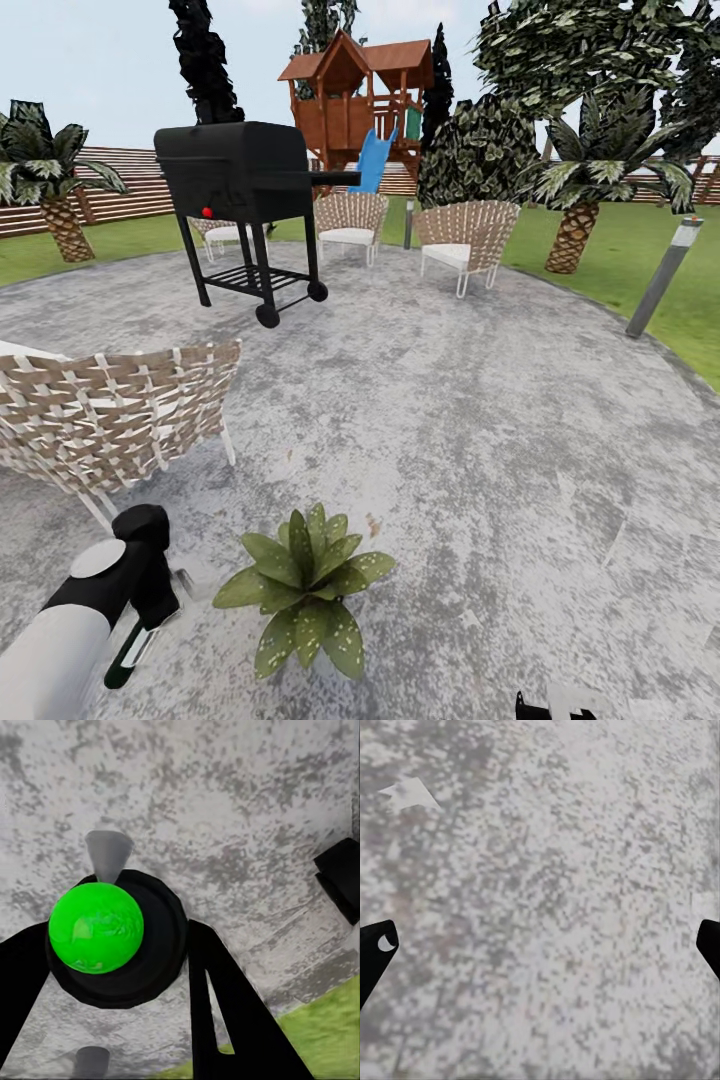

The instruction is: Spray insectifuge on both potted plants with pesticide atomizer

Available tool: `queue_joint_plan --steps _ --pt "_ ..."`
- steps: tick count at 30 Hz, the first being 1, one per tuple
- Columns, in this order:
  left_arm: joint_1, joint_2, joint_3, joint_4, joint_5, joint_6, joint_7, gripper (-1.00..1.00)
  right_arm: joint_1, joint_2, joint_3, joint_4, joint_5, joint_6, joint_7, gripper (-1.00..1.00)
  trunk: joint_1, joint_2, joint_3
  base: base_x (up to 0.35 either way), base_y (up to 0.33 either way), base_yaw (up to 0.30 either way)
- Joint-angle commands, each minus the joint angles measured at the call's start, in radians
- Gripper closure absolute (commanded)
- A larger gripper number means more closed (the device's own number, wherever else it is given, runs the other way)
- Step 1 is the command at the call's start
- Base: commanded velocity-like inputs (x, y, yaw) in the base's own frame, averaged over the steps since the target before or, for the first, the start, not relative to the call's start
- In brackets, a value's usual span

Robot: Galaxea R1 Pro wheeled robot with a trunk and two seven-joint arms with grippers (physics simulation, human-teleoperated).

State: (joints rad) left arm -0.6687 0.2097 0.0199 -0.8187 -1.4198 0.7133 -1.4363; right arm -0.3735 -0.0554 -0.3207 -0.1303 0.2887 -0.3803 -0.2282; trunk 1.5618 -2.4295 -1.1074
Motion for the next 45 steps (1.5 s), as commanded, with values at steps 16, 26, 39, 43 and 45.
queue_joint_plan --steps 16,26,39,43,45 --pt "0.027 0.011 0.055 0.034 0.204 -0.172 0.181 1.0 -0.001 0.0 -0.006 0.004 0.012 -0.002 -0.003 -1.0 0.0 0.0 -0.001 0.0 0.0 0.0" --pt "0.09 -0.018 0.061 0.074 0.202 -0.31 0.228 1.0 -0.001 0.0 -0.006 0.003 0.012 -0.003 -0.003 -1.0 0.0 0.0 -0.001 0.0 0.0 0.0" --pt "0.087 -0.083 0.15 0.068 0.187 -0.313 0.23 1.0 -0.001 0.0 -0.006 0.003 0.012 -0.002 -0.003 -1.0 0.0 0.0 -0.001 0.0 0.0 0.0" --pt "0.087 -0.06 0.156 0.067 0.188 -0.313 0.229 1.0 -0.001 0.0 -0.006 0.004 0.012 -0.002 -0.003 -1.0 0.0 0.0 -0.001 0.0 0.0 0.0" --pt "0.087 -0.022 0.162 0.067 0.196 -0.313 0.228 1.0 -0.001 0.0 -0.006 0.004 0.012 -0.002 -0.003 -1.0 0.0 0.0 -0.001 0.0 0.0 0.0"
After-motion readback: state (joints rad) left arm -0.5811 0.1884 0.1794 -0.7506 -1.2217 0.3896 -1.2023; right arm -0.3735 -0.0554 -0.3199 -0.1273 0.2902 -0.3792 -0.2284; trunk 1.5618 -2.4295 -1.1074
